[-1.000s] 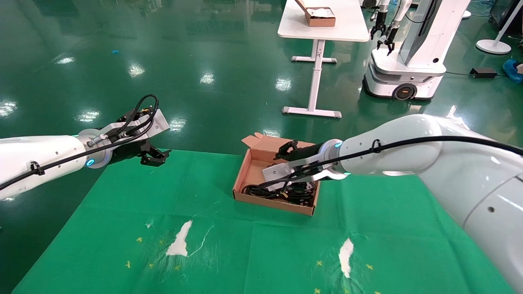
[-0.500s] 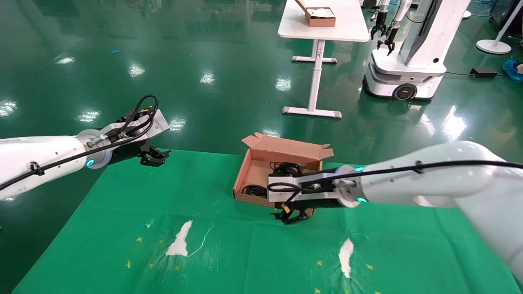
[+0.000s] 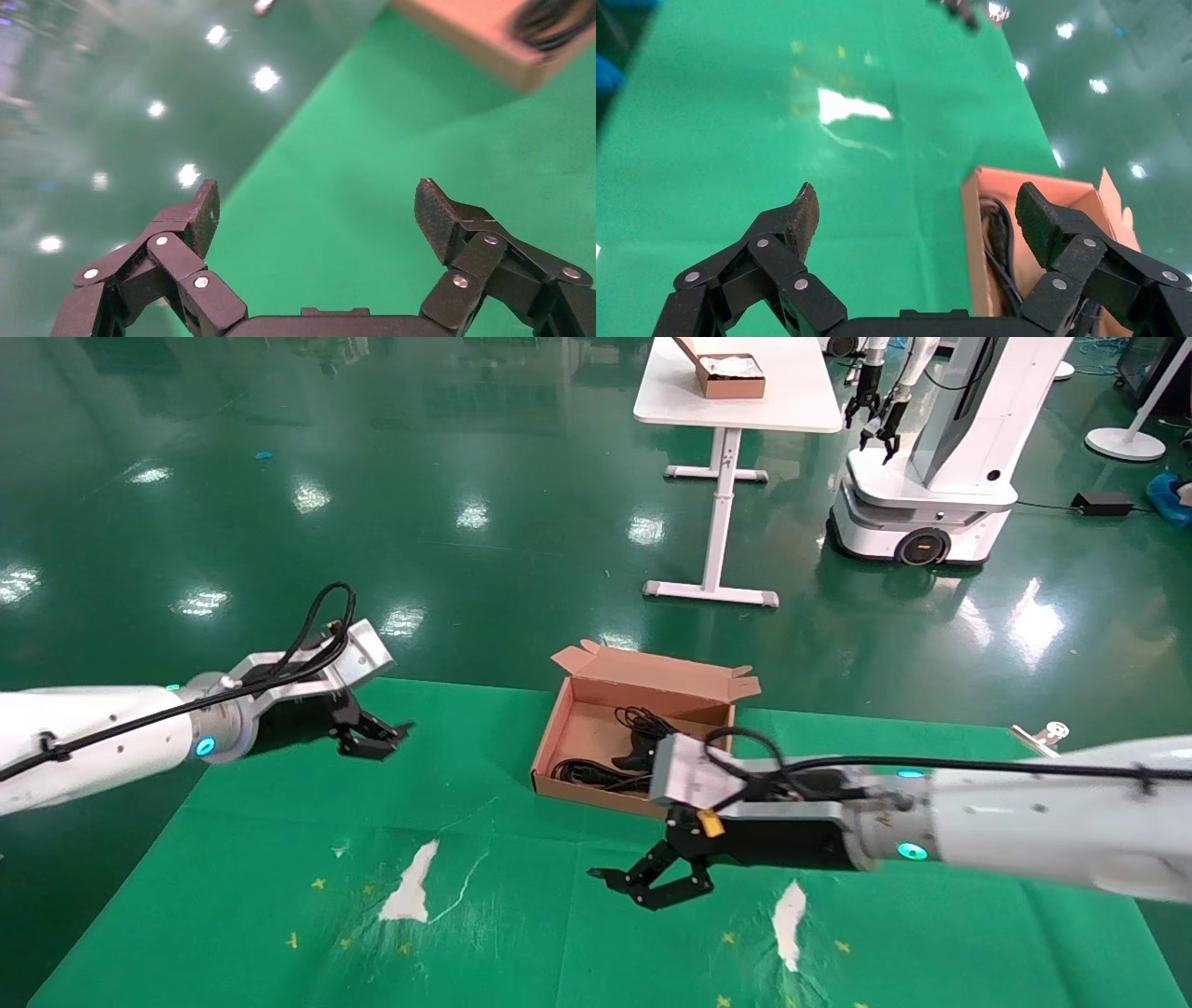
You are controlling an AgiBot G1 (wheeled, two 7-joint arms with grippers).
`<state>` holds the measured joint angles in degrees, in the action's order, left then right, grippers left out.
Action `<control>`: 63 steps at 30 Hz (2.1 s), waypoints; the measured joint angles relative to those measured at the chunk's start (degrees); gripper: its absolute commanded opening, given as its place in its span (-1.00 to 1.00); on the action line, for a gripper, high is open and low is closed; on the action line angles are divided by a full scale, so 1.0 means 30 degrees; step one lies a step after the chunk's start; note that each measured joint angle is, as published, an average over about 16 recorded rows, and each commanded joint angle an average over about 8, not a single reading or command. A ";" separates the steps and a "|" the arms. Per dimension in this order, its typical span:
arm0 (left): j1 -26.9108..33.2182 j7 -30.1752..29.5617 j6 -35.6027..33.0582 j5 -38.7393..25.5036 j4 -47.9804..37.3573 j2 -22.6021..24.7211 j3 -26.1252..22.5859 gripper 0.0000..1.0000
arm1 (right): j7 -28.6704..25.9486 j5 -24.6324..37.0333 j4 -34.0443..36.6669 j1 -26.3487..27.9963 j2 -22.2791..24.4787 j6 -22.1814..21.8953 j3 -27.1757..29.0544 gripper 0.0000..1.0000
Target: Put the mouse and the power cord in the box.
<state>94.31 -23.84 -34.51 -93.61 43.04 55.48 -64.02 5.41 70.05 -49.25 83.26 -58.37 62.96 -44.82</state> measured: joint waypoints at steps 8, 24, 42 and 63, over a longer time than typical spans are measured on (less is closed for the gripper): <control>-0.1703 0.0681 -0.2663 0.2693 0.1589 -0.1064 0.2498 1.00 | -0.1352 -0.2358 -0.2035 -0.1815 0.1953 0.1902 0.2409 1.00; -0.5105 0.2040 -0.7980 0.8068 0.4761 -0.3189 0.7484 1.00 | -0.4052 -0.7067 -0.6098 -0.5439 0.5853 0.5699 0.7220 1.00; -0.8867 0.3544 -1.3862 1.4015 0.8270 -0.5540 1.3000 1.00 | -0.5375 -0.9405 -0.8091 -0.7221 0.7783 0.7581 0.9582 1.00; -1.1217 0.4453 -1.7532 1.7745 1.0459 -0.7011 1.6447 1.00 | -0.5369 -0.9484 -0.8131 -0.7265 0.7835 0.7621 0.9633 1.00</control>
<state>60.65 -10.48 -87.10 -40.37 74.42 34.44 -14.68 -10.69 41.60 -73.65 61.47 -34.86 85.82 -15.92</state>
